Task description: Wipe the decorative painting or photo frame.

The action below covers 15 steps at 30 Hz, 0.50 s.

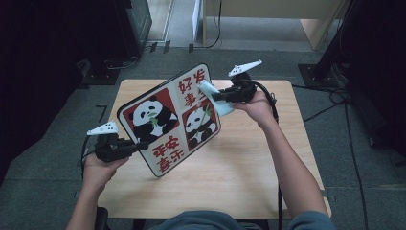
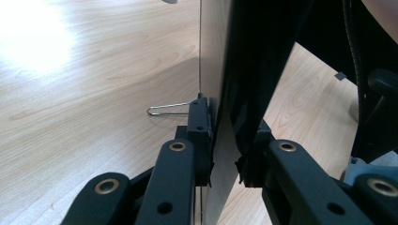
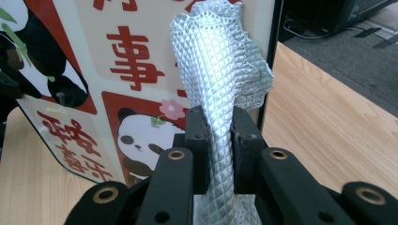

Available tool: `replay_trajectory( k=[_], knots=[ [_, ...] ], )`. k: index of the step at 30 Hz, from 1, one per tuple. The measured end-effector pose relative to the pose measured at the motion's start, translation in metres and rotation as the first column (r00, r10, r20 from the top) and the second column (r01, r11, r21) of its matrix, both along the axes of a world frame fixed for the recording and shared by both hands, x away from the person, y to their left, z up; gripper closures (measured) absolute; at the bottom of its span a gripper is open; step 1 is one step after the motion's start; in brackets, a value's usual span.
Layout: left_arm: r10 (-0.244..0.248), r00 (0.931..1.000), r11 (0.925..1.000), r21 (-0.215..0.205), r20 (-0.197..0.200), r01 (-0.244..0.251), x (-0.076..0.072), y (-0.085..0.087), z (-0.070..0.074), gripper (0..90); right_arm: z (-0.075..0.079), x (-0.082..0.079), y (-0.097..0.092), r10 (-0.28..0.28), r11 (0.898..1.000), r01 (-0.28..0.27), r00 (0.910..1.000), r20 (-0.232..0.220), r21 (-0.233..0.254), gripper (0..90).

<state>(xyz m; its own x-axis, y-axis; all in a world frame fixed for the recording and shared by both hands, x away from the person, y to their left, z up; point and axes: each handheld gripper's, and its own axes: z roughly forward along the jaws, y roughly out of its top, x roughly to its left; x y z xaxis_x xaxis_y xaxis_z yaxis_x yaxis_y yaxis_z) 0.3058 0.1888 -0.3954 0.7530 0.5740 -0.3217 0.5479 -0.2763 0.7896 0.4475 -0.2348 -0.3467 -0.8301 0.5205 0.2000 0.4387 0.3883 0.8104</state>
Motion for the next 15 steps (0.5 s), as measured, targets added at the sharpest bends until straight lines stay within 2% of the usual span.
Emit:
replay_trajectory(
  k=[6,8,15],
  knots=[
    [-0.008,1.0000,1.0000,-0.002,0.002,0.008,-0.001,-0.001,0.000,79.1,-0.007,0.000,0.000,0.001,1.000,-0.001,0.9999,-0.013,0.000,80.6],
    [-0.010,0.9999,1.0000,-0.001,0.003,0.010,-0.001,-0.001,0.000,79.2,-0.011,-0.001,0.000,0.001,1.000,-0.001,1.0000,0.009,0.011,80.6],
    [-0.017,0.9998,0.9998,0.010,0.007,0.017,0.000,-0.001,0.001,79.3,-0.021,-0.001,-0.002,-0.002,1.000,0.002,0.9997,-0.023,0.004,80.6]
  ],
)
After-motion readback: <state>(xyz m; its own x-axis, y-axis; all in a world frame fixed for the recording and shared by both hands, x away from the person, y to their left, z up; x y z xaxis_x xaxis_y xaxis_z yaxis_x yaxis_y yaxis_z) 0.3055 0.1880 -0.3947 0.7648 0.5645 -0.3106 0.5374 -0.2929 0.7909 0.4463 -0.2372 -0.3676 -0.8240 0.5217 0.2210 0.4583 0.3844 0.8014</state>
